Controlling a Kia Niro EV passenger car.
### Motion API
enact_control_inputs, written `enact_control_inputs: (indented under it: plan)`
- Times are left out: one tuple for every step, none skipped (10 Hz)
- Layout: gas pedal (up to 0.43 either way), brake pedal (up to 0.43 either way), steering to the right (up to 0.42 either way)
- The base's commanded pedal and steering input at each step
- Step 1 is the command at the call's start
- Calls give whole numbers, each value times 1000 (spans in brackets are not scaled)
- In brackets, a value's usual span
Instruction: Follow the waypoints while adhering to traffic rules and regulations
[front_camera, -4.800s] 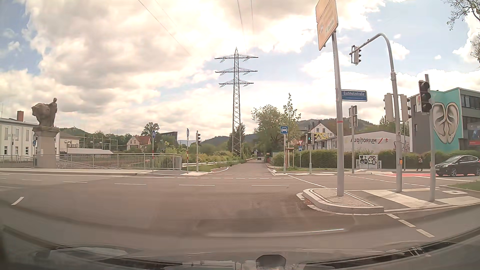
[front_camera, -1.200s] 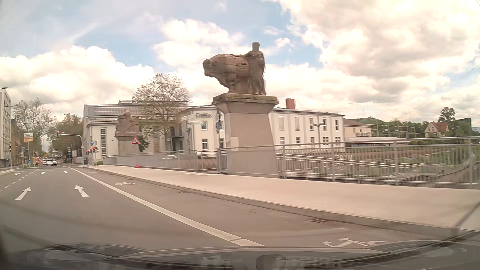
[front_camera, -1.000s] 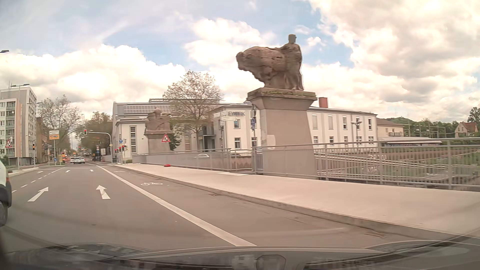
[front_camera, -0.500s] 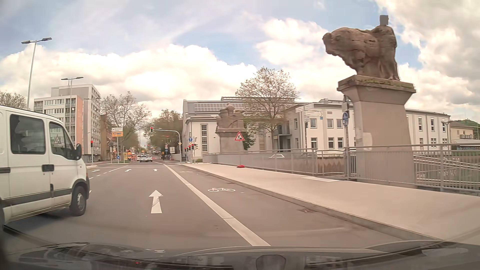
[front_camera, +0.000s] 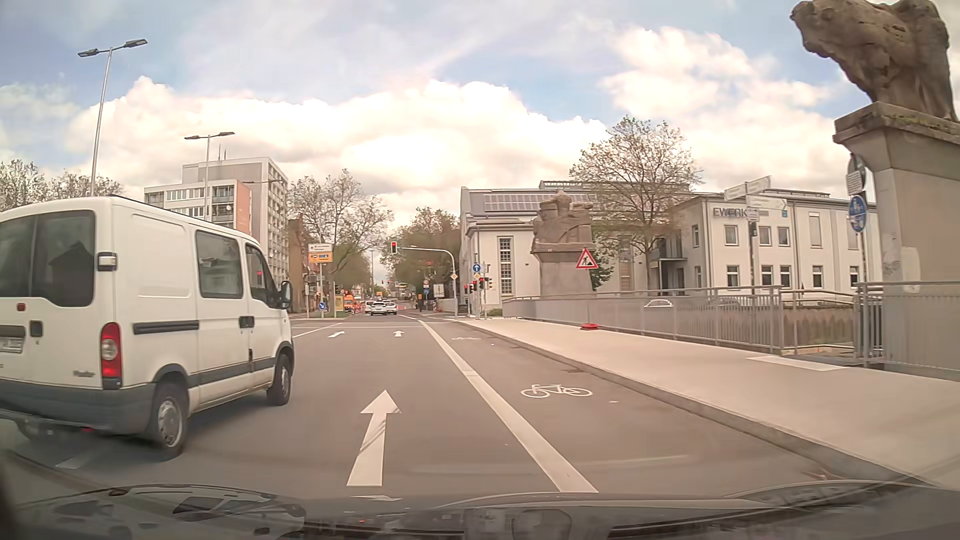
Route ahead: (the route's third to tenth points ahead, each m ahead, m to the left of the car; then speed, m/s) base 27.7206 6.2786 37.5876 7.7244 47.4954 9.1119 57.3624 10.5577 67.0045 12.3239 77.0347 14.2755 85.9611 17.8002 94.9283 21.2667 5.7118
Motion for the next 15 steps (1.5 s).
enact_control_inputs:
  plan:
    - [98, 0, -165]
    - [98, 0, -139]
    - [98, 0, -115]
    - [87, 0, -101]
    - [87, 0, -84]
    - [87, 0, -68]
    - [79, 0, -55]
    - [67, 0, -43]
    - [67, 0, -33]
    - [67, 0, -25]
    - [67, 0, -17]
    - [59, 0, -14]
    - [59, 0, -13]
    - [47, 0, -13]
    - [39, 0, -13]
